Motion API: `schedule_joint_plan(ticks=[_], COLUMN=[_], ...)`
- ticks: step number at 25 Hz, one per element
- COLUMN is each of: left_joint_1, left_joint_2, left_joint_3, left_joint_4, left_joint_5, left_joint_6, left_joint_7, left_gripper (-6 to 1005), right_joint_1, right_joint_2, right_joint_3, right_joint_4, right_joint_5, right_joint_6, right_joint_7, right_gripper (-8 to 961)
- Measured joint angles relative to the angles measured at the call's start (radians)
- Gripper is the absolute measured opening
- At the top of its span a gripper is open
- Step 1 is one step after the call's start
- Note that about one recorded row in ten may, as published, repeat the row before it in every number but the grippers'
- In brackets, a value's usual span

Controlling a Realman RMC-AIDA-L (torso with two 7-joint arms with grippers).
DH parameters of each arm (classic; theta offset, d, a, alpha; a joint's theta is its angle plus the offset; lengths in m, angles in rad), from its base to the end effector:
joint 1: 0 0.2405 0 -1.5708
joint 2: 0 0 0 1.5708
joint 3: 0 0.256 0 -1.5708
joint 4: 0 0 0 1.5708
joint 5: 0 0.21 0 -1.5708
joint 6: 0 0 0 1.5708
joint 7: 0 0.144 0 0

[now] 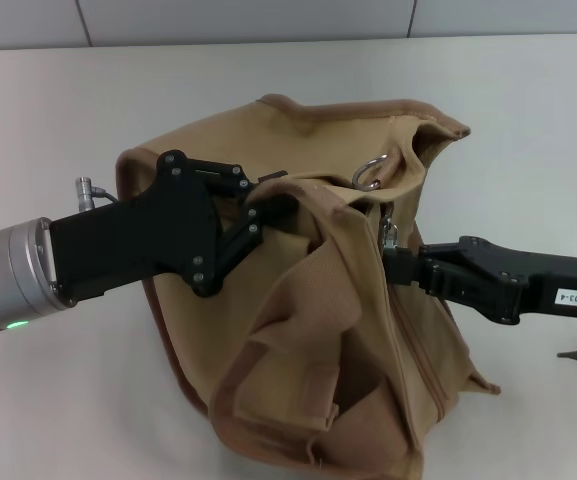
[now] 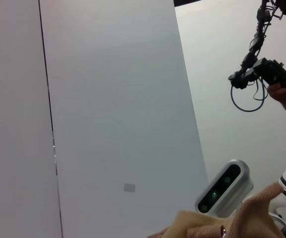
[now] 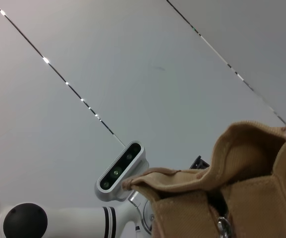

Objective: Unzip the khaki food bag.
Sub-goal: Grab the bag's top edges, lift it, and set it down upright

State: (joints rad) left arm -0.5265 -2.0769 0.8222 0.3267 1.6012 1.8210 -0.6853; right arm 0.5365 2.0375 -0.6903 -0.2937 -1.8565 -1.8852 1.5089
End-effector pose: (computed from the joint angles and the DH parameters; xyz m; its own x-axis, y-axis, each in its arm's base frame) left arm -0.2247 0.2844 -0.0228 0.6105 -0.1821 0.7708 0.0589 -0.9601 -0.2734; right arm 0.2422 0.2700 -0.0181 0.4503 -0.6384 -0.6243 -0.4959 -0.7602 0.4197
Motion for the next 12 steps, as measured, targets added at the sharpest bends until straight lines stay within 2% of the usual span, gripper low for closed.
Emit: schedule_joint_plan(ticks=[5,12], left_joint_1=[0.003,0.009], left_joint_2=[0.000,0.000], left_joint_3=[-0.002,-0.010], left_joint_4=[0.000,-0.001], left_joint_5=[-0.003,-0.019], left_joint_6=[0.000,0.000], left_joint_7=[0.000,-0.001], left_gripper=[62,62], right_joint_1=[-0.006,-0.009], right_joint_2=[0.000,0.000], right_joint_3=[0.000,0.000], right_joint_4=[-0.006,-0.007], right_joint_5=[-0.001,-0.007], right_joint_6=[-0.003,-0.001], right_joint_7=[-0.012,-0.016], right_gripper=[3,4])
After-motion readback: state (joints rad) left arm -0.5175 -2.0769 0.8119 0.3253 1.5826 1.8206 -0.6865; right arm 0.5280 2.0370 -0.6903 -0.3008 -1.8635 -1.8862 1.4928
